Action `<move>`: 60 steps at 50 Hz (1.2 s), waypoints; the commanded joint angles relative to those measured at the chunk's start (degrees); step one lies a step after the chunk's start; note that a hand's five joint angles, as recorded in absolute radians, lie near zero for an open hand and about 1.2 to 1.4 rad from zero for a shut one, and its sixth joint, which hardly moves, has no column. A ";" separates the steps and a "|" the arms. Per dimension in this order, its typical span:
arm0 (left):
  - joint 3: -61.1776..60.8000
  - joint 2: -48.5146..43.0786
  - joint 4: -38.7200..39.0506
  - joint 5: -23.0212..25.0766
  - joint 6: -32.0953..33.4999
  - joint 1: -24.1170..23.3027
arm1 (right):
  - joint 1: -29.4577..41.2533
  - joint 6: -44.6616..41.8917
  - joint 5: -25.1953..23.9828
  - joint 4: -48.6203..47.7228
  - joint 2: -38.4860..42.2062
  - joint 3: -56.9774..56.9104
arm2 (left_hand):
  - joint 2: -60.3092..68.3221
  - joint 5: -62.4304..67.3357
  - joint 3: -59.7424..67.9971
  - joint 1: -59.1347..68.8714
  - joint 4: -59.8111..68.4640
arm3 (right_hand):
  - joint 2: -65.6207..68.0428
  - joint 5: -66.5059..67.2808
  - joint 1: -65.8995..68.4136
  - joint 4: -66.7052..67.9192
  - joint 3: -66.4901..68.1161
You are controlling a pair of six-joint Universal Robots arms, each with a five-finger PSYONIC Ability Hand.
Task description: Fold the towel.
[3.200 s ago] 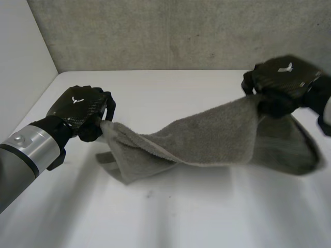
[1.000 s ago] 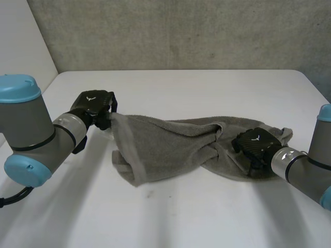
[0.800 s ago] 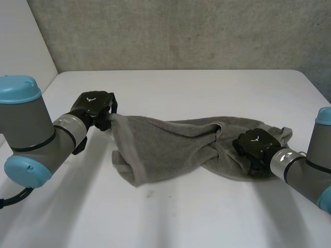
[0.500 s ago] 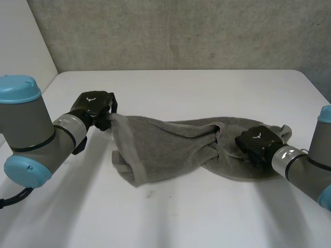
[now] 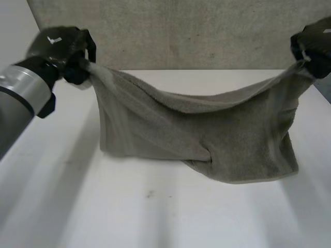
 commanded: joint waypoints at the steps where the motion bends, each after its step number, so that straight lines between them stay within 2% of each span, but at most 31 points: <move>1: 0.87 7.97 -5.98 0.06 0.49 -0.01 | -2.46 -0.72 -2.07 8.97 -5.25 -8.10 | 10.19 11.28 10.28 11.56 10.19 | 3.88 2.13 3.99 3.16 3.50; 4: 2.01 10.52 -11.24 0.06 5.74 0.34 | -4.91 -2.20 -5.57 13.35 -6.75 -10.38 | 10.19 11.28 10.28 11.56 10.19 | 3.88 2.13 3.99 3.16 3.50; 7: 2.28 10.61 -13.10 0.06 8.49 0.52 | -5.45 -2.91 -6.73 15.04 -6.66 -10.74 | 10.19 11.28 10.28 11.56 10.19 | 3.88 2.13 3.99 3.16 3.50; 9: 2.54 9.83 -16.17 -0.02 13.48 0.78 | -6.32 -4.57 -8.39 17.66 -6.23 -10.83 | 10.19 11.28 10.28 11.56 10.19 | 3.88 2.13 3.99 3.16 3.50; 13: 2.54 8.68 -17.41 -0.46 16.66 1.04 | -6.24 -5.99 -8.49 18.11 -4.20 -9.86 | 10.19 11.28 10.28 11.56 10.19 | 3.88 2.13 3.99 3.16 3.50; 15: 2.97 3.52 -17.41 -0.73 17.45 1.04 | -5.71 -7.04 -7.70 18.29 -0.01 -9.86 | 10.19 11.28 10.28 11.56 10.19 | 3.88 2.13 3.99 3.16 3.50; 22: 8.96 -7.67 -17.32 -0.90 17.72 0.78 | -5.53 -7.83 -6.73 17.94 8.37 -12.94 | 10.19 11.28 10.28 11.56 10.19 | 3.88 2.13 3.99 3.16 3.50; 26: 22.01 -18.37 -17.32 -0.90 17.54 0.43 | 1.29 -6.96 -1.39 17.32 19.77 -25.90 | 10.19 11.28 10.28 11.56 10.19 | 3.88 2.13 3.99 3.16 3.50; 27: 22.05 -18.39 -17.32 -0.90 17.54 0.43 | 1.32 -6.96 -1.37 17.32 19.79 -25.95 | 10.19 11.28 10.28 11.56 10.19 | 3.88 2.13 3.99 3.16 3.50; 29: 29.75 -21.37 -17.06 -0.90 16.93 0.25 | 4.91 -4.86 1.61 15.84 24.43 -35.56 | 10.19 11.28 10.28 11.56 10.19 | 3.88 2.13 3.99 3.16 3.50; 32: 33.83 -22.35 -16.62 -0.82 16.49 0.08 | 5.36 -3.09 2.41 14.07 26.12 -40.71 | 10.19 11.28 10.28 11.56 10.19 | 3.88 2.13 3.99 3.16 3.50; 34: 42.49 -23.83 -13.12 -0.90 14.74 -0.01 | 5.71 1.89 3.64 7.87 29.27 -51.90 | 10.19 11.28 10.28 11.56 10.19 | 3.88 2.13 3.99 3.16 3.50; 35: 42.53 -23.84 -13.10 -0.90 14.73 -0.01 | 5.72 1.92 3.64 7.83 29.29 -51.96 | 10.19 11.28 10.28 11.56 10.19 | 3.88 2.13 3.99 3.16 3.50; 37: 49.44 -24.72 -7.59 -1.08 11.15 -0.10 | 5.89 7.17 4.34 -0.30 30.51 -59.83 | 10.19 11.28 10.28 11.56 10.19 | 3.88 2.13 3.99 3.16 3.50; 38: 49.47 -24.72 -7.57 -1.08 11.13 -0.10 | 5.89 7.19 4.34 -0.34 30.52 -59.87 | 10.19 11.28 10.28 11.56 10.19 | 3.88 2.13 3.99 3.16 3.50; 40: 53.24 -24.90 -2.23 -1.78 6.93 -0.10 | 5.98 12.18 6.09 -7.26 30.17 -63.47 | 10.19 11.28 10.28 11.56 10.19 | 3.88 2.13 3.99 3.16 3.50; 44: 52.56 -24.28 1.92 -2.75 0.86 -0.01 | 5.98 15.71 6.11 -10.19 27.71 -61.20 | 10.19 11.28 10.28 11.56 10.19 | 3.88 2.13 3.99 3.16 3.50; 50: 46.49 -24.19 1.93 -2.66 -3.55 0.16 | 5.98 15.63 3.73 -8.26 25.86 -53.98 | 10.19 11.28 10.28 11.56 10.19 | 3.88 2.13 3.99 3.16 3.50; 52: 39.23 -23.84 1.75 -2.31 -4.08 0.69 | 5.46 14.85 -0.03 -5.89 24.98 -47.16 | 10.19 11.28 10.28 11.56 10.19 | 3.88 2.13 3.99 3.16 3.50; 53: 39.19 -23.84 1.75 -2.31 -4.08 0.69 | 5.45 14.84 -0.05 -5.88 24.98 -47.13 | 10.19 11.28 10.28 11.56 10.19 | 3.88 2.13 3.99 3.16 3.50; 55: 30.36 -22.79 1.92 -2.05 -4.08 1.04 | 5.28 12.22 -4.51 -3.87 24.72 -39.08 | 10.19 11.28 10.28 11.56 10.19 | 3.88 2.13 3.99 3.16 3.50; 56: 25.53 -22.09 1.93 -1.96 -3.99 1.13 | 5.28 12.20 -4.53 -3.86 24.72 -39.04 | 10.19 11.28 10.28 11.56 10.19 | 3.88 2.13 3.99 3.16 3.50; 57: 25.48 -22.08 1.93 -1.96 -3.99 1.13 | 5.10 10.46 -6.19 -3.08 24.63 -34.60 | 10.19 11.28 10.28 11.56 10.19 | 3.88 2.13 3.99 3.16 3.50; 59: 15.42 -21.21 2.89 -1.78 -3.64 1.92 | 4.92 5.46 -8.22 -2.63 24.37 -23.63 | 10.19 11.28 10.28 11.56 10.19 | 3.88 2.13 3.99 3.16 3.50; 60: 15.37 -21.20 2.89 -1.78 -3.64 1.92 | 4.92 5.44 -8.22 -2.63 24.36 -23.57 | 10.19 11.28 10.28 11.56 10.19 | 3.88 2.13 3.99 3.16 3.50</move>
